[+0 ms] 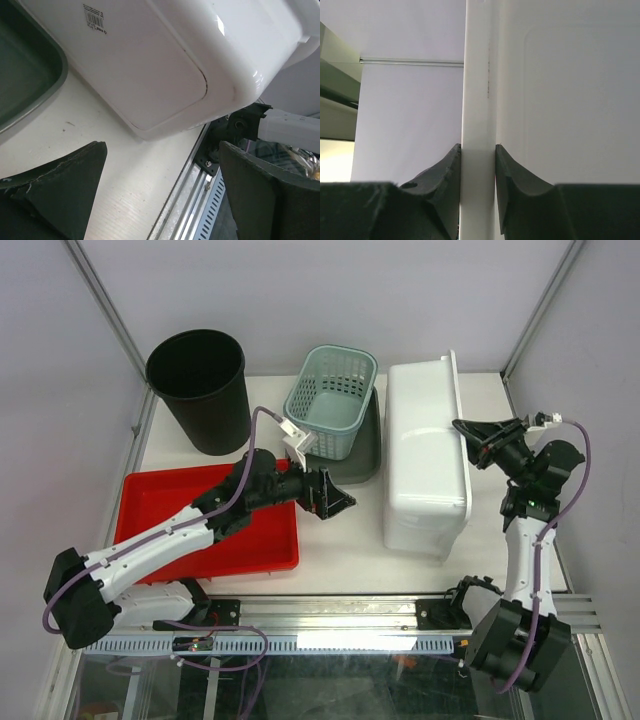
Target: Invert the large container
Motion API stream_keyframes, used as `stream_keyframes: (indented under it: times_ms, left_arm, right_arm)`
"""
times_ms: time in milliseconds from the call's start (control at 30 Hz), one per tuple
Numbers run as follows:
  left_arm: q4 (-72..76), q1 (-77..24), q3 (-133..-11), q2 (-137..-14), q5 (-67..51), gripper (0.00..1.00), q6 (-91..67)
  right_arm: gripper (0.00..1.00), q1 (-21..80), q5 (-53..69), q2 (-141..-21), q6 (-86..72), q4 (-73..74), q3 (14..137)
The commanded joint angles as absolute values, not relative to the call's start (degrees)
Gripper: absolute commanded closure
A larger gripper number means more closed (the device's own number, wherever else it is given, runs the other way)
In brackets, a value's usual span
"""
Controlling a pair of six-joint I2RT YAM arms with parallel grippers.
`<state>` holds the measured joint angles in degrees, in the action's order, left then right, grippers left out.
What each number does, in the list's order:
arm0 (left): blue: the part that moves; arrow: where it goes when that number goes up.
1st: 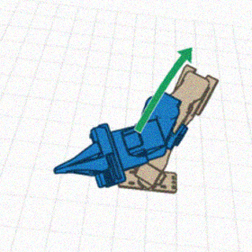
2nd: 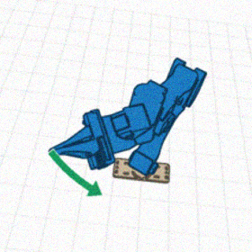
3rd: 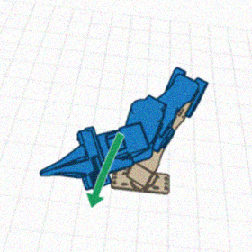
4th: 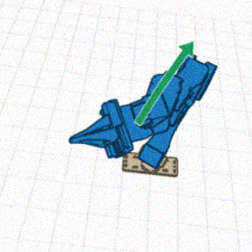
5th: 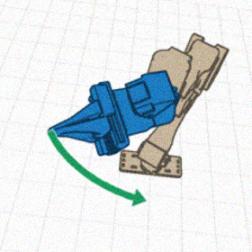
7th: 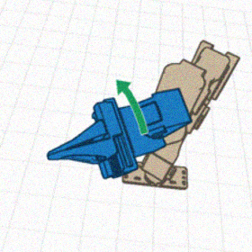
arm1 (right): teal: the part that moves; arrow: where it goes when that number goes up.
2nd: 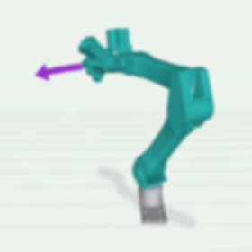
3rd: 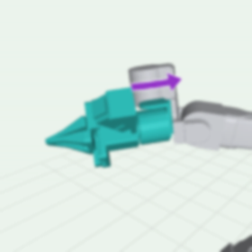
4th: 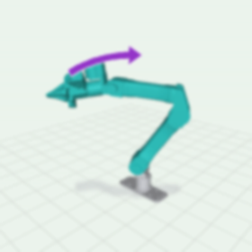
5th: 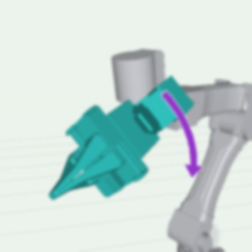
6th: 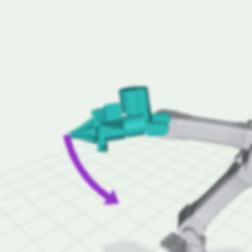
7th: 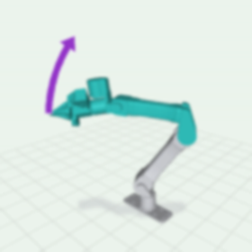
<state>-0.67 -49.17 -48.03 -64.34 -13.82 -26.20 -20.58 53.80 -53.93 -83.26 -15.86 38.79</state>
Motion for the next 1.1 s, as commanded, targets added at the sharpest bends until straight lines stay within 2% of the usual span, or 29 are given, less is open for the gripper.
stream_keyframes:
  times_ms: [0,233,433,567,700,1067]
  left_arm:
    - [5.2,-49.3,-51.6,-66.2,-17.9,0.01,-26.6]
    - [7.2,-49.3,-54.4,-69.9,-21.9,0.01,-27.5]
    - [8.4,-49.4,-55.7,-72.3,-24.9,0.01,-28.5]
    - [9.4,-49.4,-56.5,-74.0,-27.0,0.01,-29.3]
    - [11.8,-49.5,-56.5,-75.5,-28.7,0.01,-30.5]
    - [15.8,-49.7,-58.9,-79.9,-32.5,0.01,-32.8]
  right_arm:
    - [1.0,-25.9,63.0,-53.4,-82.7,-15.2,40.1]
    - [1.0,-31.2,64.6,-55.4,-76.4,-7.4,36.7]
    - [0.89,-34.3,63.1,-57.3,-65.2,5.4,38.6]
    - [0.76,-35.4,60.3,-57.7,-57.5,13.7,41.7]
    - [0.74,-36.4,56.8,-57.8,-51.7,20.4,43.7]
    - [0.64,-39.4,51.6,-59.4,-43.2,27.0,43.3]
